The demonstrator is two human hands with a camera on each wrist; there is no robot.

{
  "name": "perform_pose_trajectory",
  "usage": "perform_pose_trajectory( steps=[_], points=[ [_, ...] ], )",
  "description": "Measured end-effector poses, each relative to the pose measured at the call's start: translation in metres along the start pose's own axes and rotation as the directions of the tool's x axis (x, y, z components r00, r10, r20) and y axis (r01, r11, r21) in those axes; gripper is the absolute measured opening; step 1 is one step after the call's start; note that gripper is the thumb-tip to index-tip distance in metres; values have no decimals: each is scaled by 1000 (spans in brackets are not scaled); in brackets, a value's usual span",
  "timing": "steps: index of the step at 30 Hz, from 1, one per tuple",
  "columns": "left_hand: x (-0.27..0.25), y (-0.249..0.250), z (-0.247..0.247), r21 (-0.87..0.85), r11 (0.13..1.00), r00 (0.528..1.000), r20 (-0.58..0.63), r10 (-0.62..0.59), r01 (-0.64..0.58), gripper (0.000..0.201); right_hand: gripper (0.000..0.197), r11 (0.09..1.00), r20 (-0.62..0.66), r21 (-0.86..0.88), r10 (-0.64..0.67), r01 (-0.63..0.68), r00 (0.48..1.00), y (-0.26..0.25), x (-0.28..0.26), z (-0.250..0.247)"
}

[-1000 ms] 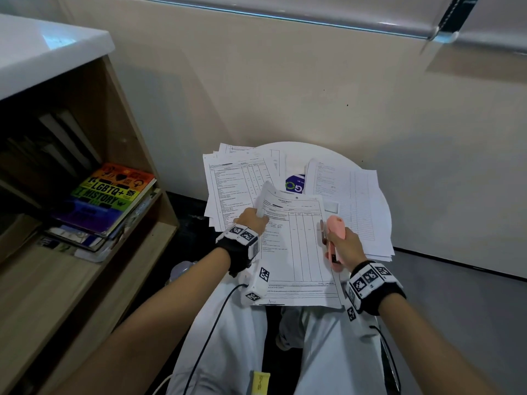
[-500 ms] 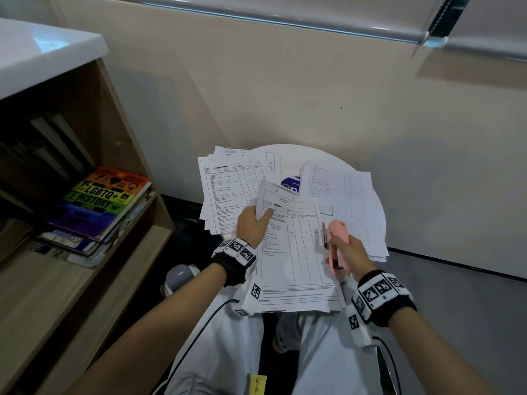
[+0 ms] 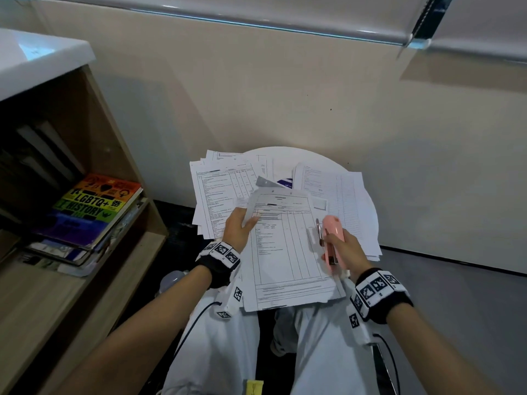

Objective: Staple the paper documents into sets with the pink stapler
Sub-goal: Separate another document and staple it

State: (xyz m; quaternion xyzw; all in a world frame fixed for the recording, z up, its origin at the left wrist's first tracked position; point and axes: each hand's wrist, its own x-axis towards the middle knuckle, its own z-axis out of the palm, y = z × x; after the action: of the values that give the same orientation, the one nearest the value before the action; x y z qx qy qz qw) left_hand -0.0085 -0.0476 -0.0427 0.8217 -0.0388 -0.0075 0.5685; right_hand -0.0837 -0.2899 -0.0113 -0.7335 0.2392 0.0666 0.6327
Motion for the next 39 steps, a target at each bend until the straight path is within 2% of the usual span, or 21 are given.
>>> perform_pose_trajectory(
  steps=[3, 5, 7, 10, 11, 13, 15, 18, 20, 22, 25, 28, 32, 36, 39],
  points=[
    [3, -7, 0, -2, 1000, 999, 31, -16, 16, 22, 24, 999, 64, -24, 27, -26, 998, -8, 5, 1],
    [4, -8, -1, -68, 996, 997, 49, -54, 57, 21, 25, 998, 87, -28, 62, -60, 994, -13, 10, 0],
    [7, -15, 0, -105, 991, 994, 71, -81, 88, 28, 25, 995, 106, -37, 92, -89, 990, -16, 14, -1],
    [7, -18, 2, -65, 993, 993, 79, -91, 96, 32, 27, 994, 130, -51, 107, -101, 986, -19, 17, -4],
    [8, -17, 4, -30, 995, 992, 88, -90, 93, 32, 28, 993, 132, -56, 108, -101, 985, -19, 19, -4],
    [12, -16, 9, 166, 982, 993, 71, -99, 86, 34, 27, 995, 111, -47, 89, -84, 990, -18, 19, -4],
    [14, -10, 12, 375, 918, 990, 8, -144, 130, 34, 24, 999, 33, 3, 53, -54, 998, -16, 19, -3],
    [13, 0, 19, 452, 859, 970, -74, -230, 239, 31, 19, 998, -36, 30, 59, -57, 998, -12, 13, 0],
    [12, 9, 23, 440, 836, 944, -125, -305, 329, 33, 21, 996, -2, -1, 87, -87, 996, -8, 8, 4],
    [15, 13, 26, 410, 832, 926, -115, -360, 375, 34, 23, 995, 36, -20, 103, -103, 994, -4, 5, 8],
    [21, 5, 26, 397, 850, 932, -46, -359, 347, 30, 19, 995, 39, -31, 100, -99, 994, -1, 3, 11],
    [18, 3, 18, 369, 865, 939, -78, -334, 339, 18, 19, 997, -10, -54, 58, -59, 998, 3, 4, 12],
    [8, 3, 13, 203, 932, 953, -117, -280, 299, 25, 27, 992, -33, -125, 2, -6, 999, 7, 6, 11],
    [-2, -1, 14, 109, 958, 953, -184, -242, 264, 34, 18, 997, 0, -54, 49, -49, 999, 4, 1, 9],
    [-12, -8, 17, 87, 956, 949, -181, -260, 279, 38, 10, 994, 36, -85, 68, -65, 997, 3, -5, 9]
  ],
)
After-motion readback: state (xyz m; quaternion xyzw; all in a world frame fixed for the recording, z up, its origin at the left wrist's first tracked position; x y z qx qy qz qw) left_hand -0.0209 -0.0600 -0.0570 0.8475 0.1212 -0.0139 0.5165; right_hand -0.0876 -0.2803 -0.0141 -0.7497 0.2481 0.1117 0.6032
